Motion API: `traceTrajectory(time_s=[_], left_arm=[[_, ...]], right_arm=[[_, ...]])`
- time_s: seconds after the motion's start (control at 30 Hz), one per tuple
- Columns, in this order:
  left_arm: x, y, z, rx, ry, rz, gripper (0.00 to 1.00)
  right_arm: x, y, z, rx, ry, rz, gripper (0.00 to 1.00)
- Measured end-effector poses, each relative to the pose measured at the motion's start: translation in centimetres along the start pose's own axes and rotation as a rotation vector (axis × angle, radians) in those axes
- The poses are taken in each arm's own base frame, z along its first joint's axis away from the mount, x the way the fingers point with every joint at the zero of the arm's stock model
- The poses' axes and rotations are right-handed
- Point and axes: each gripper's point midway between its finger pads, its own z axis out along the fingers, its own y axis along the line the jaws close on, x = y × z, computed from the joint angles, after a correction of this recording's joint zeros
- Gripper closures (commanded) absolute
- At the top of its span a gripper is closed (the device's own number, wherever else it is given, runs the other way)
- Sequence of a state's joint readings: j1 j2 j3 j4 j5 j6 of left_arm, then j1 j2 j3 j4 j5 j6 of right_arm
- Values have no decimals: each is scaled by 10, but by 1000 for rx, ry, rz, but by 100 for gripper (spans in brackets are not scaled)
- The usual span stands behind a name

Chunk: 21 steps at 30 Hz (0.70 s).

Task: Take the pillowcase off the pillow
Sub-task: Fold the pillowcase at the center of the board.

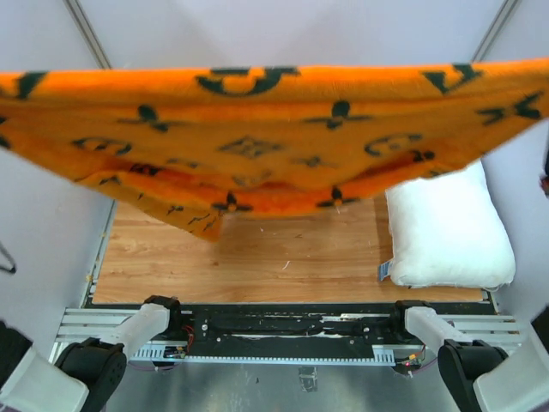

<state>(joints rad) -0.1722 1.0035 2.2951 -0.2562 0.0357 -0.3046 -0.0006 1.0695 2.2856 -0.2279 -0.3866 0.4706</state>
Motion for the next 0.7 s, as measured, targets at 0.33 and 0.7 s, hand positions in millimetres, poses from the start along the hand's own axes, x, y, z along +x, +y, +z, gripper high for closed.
traceTrajectory(time_s=[0.33,0.7], left_arm=[[-59,-28,-21,83,-137,-1,100],[-36,-13,-2,68,-98,16,100]], right_arm=[[-71,48,-37,-81,-160,-66,99],[-43,28,-19,-55,-101,-42,99]])
